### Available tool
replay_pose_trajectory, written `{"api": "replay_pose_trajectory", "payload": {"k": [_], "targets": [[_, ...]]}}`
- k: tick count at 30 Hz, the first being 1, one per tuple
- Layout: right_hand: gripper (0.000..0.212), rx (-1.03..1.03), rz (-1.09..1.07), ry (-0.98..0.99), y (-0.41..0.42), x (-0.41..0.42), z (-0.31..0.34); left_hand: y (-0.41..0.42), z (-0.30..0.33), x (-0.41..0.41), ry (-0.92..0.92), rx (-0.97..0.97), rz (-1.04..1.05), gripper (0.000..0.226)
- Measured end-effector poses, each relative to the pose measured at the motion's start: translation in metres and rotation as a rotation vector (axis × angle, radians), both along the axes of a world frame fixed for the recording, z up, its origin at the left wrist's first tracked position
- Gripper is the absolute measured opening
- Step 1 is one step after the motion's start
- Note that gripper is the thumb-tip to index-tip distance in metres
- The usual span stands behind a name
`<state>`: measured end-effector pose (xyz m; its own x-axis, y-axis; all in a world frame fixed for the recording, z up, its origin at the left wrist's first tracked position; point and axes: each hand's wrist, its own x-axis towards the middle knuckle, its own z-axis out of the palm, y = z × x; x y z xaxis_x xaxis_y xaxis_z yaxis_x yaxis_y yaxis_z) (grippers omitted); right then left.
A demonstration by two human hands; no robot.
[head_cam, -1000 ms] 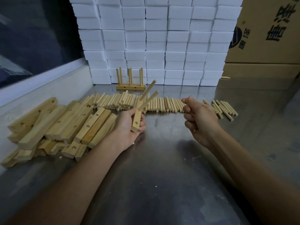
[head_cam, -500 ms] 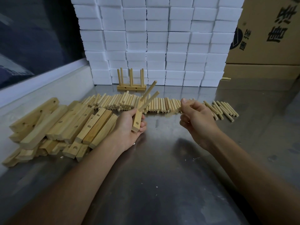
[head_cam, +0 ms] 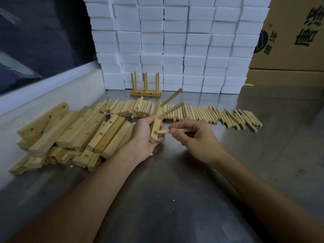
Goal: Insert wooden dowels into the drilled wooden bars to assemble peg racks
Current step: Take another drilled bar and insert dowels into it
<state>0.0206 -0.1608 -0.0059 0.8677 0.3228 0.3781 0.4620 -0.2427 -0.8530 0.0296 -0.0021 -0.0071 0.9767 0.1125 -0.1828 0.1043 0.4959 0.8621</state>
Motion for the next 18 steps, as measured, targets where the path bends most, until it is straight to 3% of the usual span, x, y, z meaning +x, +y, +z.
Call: {"api": "replay_pose_trajectory", "payload": {"k": [6,12,18], "targets": [[0.009,-0.102,-0.021,-0.131,0.001,-0.003,0.002,-0.003,0.0,0.0,-0.009,-0.013,-0.03,0.023],[0.016,-0.377,-0.028,-0.452,0.001,-0.006,0.01,-0.008,-0.001,-0.001,-0.001,-0.002,-0.076,0.026],[0.011,-0.473,-0.029,-0.63,0.005,-0.004,0.012,-0.007,-0.002,0.0,0.022,-0.108,-0.081,0.022]]}}
